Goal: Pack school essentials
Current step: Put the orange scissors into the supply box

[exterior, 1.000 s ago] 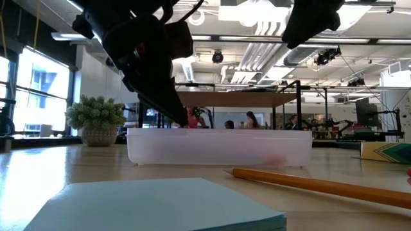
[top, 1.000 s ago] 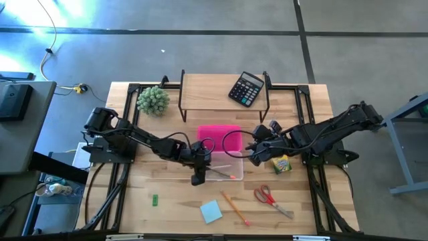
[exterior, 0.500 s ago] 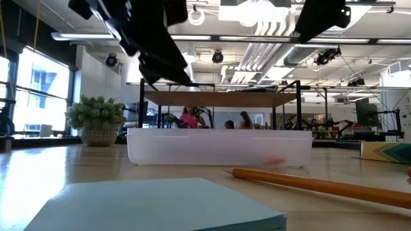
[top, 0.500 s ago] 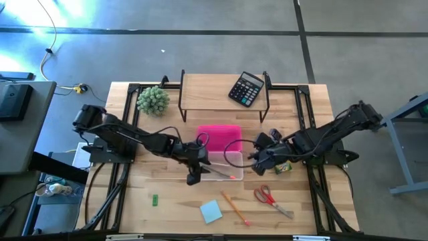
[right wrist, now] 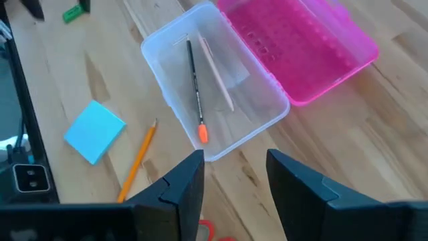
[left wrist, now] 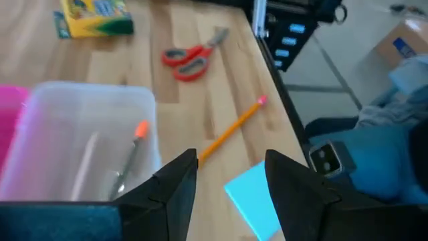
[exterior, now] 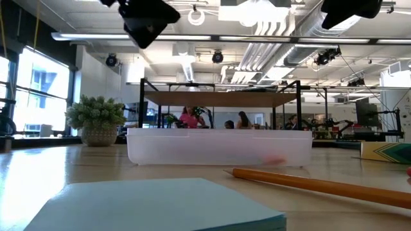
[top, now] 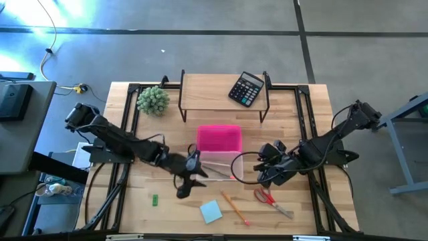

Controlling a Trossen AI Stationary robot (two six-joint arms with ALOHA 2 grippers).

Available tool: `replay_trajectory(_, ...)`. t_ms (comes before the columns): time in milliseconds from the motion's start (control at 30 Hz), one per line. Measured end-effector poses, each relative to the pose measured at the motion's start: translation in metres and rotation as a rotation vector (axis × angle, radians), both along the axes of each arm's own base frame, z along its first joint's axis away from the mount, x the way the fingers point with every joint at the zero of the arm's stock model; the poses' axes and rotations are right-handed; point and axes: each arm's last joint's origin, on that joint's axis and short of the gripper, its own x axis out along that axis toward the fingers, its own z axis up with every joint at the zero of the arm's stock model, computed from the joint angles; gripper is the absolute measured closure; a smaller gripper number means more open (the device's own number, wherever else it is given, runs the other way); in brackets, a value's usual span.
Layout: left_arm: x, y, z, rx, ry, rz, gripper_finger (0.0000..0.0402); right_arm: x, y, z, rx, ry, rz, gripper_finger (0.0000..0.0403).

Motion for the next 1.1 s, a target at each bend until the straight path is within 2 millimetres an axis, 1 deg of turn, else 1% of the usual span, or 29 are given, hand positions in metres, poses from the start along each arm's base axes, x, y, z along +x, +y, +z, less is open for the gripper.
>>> replay_trajectory(67,0.0,-0.011,-0.001,0.003,-0.015,-0.019,0.0234,-0.001,0.001,0.0,0.022,0.005,-0.013,0.025)
replay_trajectory(200,-0.008,-0.028,-0.004,0.01,0.01,-0.01,0.0234,-0.005,0.007,-0.004,0.071,0.038,-0.036,0.025)
replay_trajectory(300,-0.015,-0.04,-0.006,0.035,0.031,-0.001,0.0234,-0.007,0.014,-0.011,0.092,0.092,-0.048,0.025)
replay_trajectory(433,-0.024,-0.048,-0.012,0.062,0.095,0.051,0.0234,-0.008,0.028,-0.027,0.117,0.197,-0.055,0.025)
replay_trajectory(600,-0.035,-0.052,-0.02,0.071,0.193,0.123,0.0234,-0.008,0.047,-0.045,0.125,0.277,-0.068,0.025)
replay_trajectory(700,-0.038,-0.052,-0.023,0.074,0.221,0.156,0.0234,-0.01,0.056,-0.054,0.137,0.315,-0.087,0.025)
replay_trajectory(967,-0.041,-0.055,-0.023,0.073,0.226,0.158,0.0234,-0.014,0.075,-0.074,0.137,0.383,-0.114,0.0249)
replay_trajectory(1100,-0.041,-0.055,-0.023,0.062,0.228,0.168,0.0234,-0.011,0.084,-0.084,0.135,0.385,-0.106,0.0241)
